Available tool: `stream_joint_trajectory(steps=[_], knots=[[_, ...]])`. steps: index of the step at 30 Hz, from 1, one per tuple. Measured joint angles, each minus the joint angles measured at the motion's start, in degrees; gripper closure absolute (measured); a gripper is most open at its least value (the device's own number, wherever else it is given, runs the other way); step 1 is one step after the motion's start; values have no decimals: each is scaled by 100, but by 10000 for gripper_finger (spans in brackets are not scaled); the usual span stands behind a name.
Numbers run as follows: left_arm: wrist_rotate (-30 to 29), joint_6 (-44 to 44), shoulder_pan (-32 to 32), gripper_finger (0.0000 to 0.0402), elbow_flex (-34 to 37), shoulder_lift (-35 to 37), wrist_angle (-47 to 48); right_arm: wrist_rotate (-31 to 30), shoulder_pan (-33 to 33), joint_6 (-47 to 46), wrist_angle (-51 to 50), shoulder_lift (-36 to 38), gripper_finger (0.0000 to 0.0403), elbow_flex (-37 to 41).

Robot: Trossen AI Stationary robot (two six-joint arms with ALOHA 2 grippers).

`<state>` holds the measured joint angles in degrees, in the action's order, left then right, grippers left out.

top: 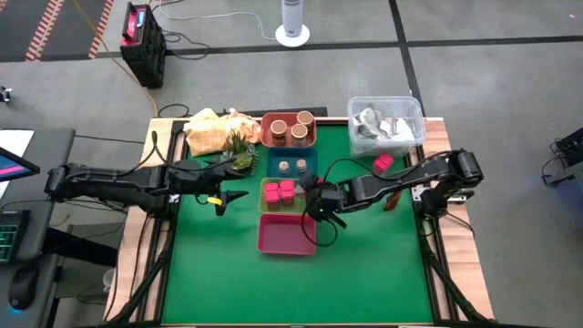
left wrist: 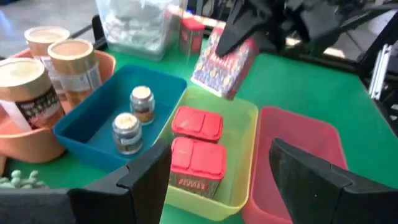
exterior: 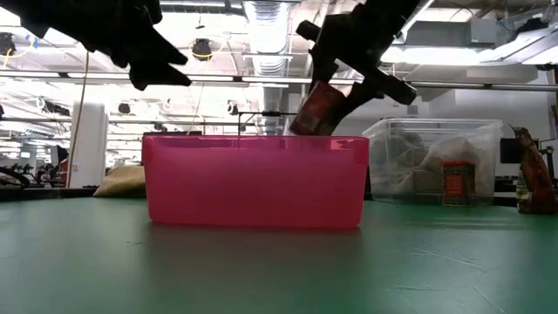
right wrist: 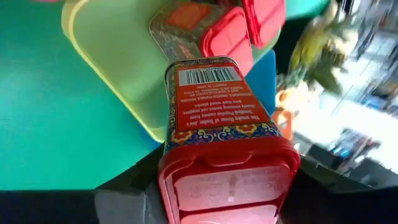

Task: Sort spices by type
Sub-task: Put the bottom red spice can into the yellow bin

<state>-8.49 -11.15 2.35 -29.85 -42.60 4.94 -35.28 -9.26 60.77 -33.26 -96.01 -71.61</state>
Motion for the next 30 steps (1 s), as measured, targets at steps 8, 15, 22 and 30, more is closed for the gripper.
stream_joint_trajectory(steps=[8,15,22,30], knots=[[13,-15,-2,146,0,229,47,-82,-26,1018,48,-276,162,-15],[12,-70,-2,146,0,223,103,-84,67,1284,14,-695,162,-2],[13,-62,-2,146,0,222,319,-91,149,1102,120,-832,155,-2],[11,0,-2,146,0,223,356,-177,102,736,134,-828,77,-4]])
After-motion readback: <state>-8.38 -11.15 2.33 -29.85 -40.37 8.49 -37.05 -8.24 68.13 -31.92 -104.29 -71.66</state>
